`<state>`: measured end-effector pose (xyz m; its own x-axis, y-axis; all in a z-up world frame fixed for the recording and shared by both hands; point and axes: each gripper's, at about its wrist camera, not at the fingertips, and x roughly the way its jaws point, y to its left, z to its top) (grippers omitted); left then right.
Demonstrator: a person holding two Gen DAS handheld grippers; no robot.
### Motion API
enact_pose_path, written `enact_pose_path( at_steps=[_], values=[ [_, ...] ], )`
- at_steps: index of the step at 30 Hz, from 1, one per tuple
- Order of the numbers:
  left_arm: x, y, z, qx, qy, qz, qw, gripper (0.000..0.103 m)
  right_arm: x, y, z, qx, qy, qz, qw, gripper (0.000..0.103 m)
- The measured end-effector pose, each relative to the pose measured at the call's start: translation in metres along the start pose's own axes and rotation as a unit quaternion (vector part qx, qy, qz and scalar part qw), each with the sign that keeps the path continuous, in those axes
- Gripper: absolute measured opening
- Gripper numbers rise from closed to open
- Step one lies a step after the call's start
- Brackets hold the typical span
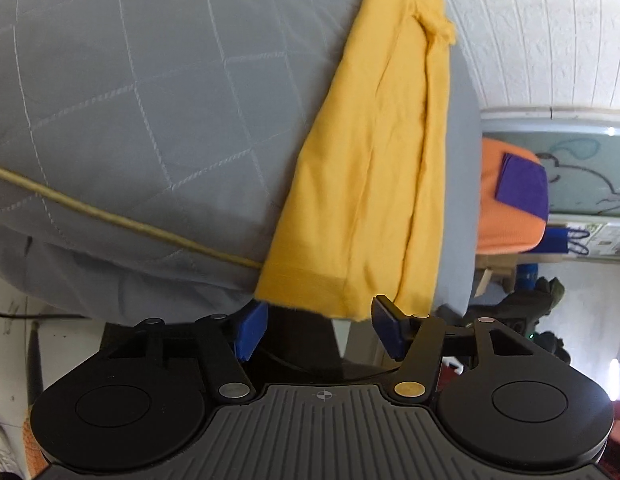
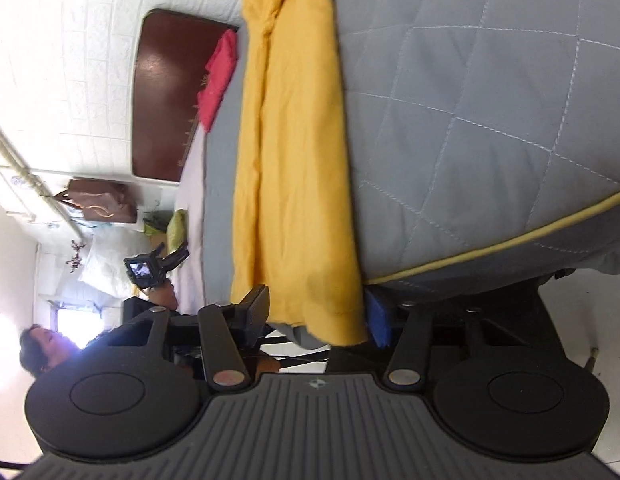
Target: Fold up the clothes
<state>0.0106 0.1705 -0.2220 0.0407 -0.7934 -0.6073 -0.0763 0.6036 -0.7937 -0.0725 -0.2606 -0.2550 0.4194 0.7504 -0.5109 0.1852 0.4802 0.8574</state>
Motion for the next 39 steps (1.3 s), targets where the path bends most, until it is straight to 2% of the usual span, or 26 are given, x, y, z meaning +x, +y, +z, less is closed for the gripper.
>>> enact_pose_path(
  at_steps=[1,2,3,4,5,6,8,13,15,20,26,30,34,36,38,39],
  values=[
    [0.001,0.0,0.002,-0.001,-0.002,0.001,1.0,0.073,0.002,0.002,-0.001,-0.001,-0.001,-0.003,1.0,0.041],
    [0.002,-0.001,0.003,-0.003,-0.004,0.003,1.0,0.067,0.001,0.003,-0.002,-0.005,-0.003,-0.011,1.0,0.035],
    [0.004,-0.001,0.005,-0.004,-0.004,0.004,1.0,0.06,0.0,0.004,-0.003,-0.01,-0.006,-0.022,1.0,0.02],
    [0.006,-0.001,0.005,-0.004,-0.002,0.005,1.0,0.037,-0.002,0.005,-0.005,-0.016,-0.008,-0.03,0.999,0.012],
    [0.008,-0.001,0.005,-0.005,-0.002,0.007,1.0,0.02,-0.002,0.006,-0.007,-0.019,-0.01,-0.03,0.999,0.01],
    [0.009,-0.001,0.005,-0.004,-0.005,0.008,0.9999,0.01,-0.002,0.008,-0.008,-0.024,-0.015,-0.03,0.999,0.009],
    [0.007,-0.004,0.002,0.006,-0.013,0.011,0.9998,0.008,-0.001,0.013,-0.011,-0.034,-0.024,-0.03,0.999,0.008],
    [-0.012,-0.015,-0.006,0.017,-0.045,-0.004,0.9988,0.006,-0.003,0.036,-0.014,-0.067,-0.037,-0.01,0.997,0.008],
    [-0.021,-0.024,-0.005,0.023,-0.058,-0.014,0.998,0.006,-0.008,0.041,-0.011,-0.069,-0.044,0.011,0.997,0.008],
    [-0.04,-0.064,0.018,0.054,-0.08,-0.04,0.9945,0.006,-0.02,0.055,0.006,-0.072,-0.066,0.055,0.994,0.008],
    [-0.035,-0.106,0.091,0.068,-0.098,-0.038,0.9921,0.006,-0.024,0.072,0.067,-0.075,-0.109,0.073,0.989,0.008],
    [-0.006,-0.12,0.151,0.058,-0.1,-0.013,0.9933,0.007,-0.009,0.076,0.127,-0.069,-0.127,0.046,0.988,0.008],
    [0.038,-0.116,0.204,0.041,-0.093,0.018,0.9946,0.008,0.014,0.067,0.181,-0.057,-0.131,0.013,0.99,0.01],
    [0.057,-0.108,0.223,0.041,-0.09,0.035,0.9945,0.027,0.033,0.061,0.202,-0.058,-0.127,-0.01,0.99,0.011],
    [0.07,-0.099,0.233,0.037,-0.092,0.039,0.9943,0.034,0.055,0.052,0.218,-0.052,-0.107,-0.018,0.993,0.022],
    [0.07,-0.097,0.234,0.036,-0.095,0.029,0.9944,0.037,0.063,0.046,0.224,-0.039,-0.099,-0.028,0.994,0.043]
  ],
)
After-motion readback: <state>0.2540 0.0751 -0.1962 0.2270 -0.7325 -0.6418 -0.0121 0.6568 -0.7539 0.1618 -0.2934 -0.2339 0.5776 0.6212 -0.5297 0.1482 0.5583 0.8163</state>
